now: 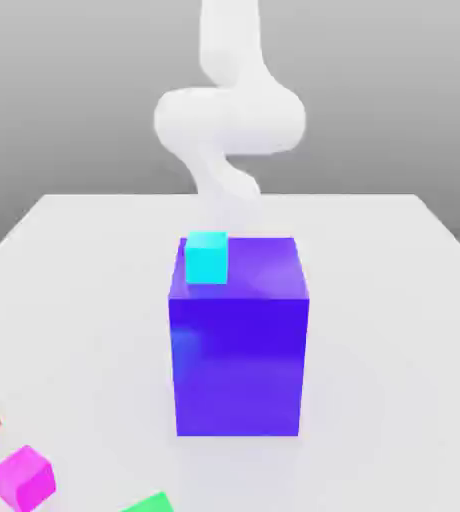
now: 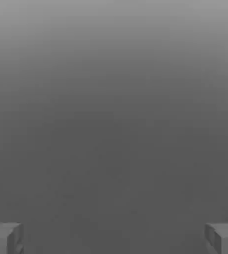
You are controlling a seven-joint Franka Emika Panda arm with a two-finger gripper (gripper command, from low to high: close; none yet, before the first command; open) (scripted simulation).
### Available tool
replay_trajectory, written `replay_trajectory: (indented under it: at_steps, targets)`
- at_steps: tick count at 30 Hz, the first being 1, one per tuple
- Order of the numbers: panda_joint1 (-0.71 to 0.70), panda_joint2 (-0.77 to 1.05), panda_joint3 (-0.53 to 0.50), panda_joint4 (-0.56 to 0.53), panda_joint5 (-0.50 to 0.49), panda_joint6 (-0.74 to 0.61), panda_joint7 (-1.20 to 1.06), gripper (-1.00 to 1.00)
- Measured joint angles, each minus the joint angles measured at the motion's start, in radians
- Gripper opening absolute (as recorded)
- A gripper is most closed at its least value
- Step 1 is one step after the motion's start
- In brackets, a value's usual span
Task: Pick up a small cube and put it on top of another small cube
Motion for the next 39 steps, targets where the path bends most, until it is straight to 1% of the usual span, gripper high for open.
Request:
replay_trajectory:
  at_steps: [18,29,33,34,39]
  targets:
    - [-0.094,0.659,-0.172,0.000,0.122,0.196,-0.006,0.00]
    - [-0.196,1.055,-0.218,0.001,0.179,0.320,0.000,0.00]
    - [-0.239,1.200,-0.175,0.029,0.232,0.419,-0.035,0.00]
    - [-0.251,1.226,-0.161,0.035,0.239,0.438,-0.040,-1.00]
    - [-0.251,1.226,-0.161,0.035,0.239,0.438,-0.040,-1.00]
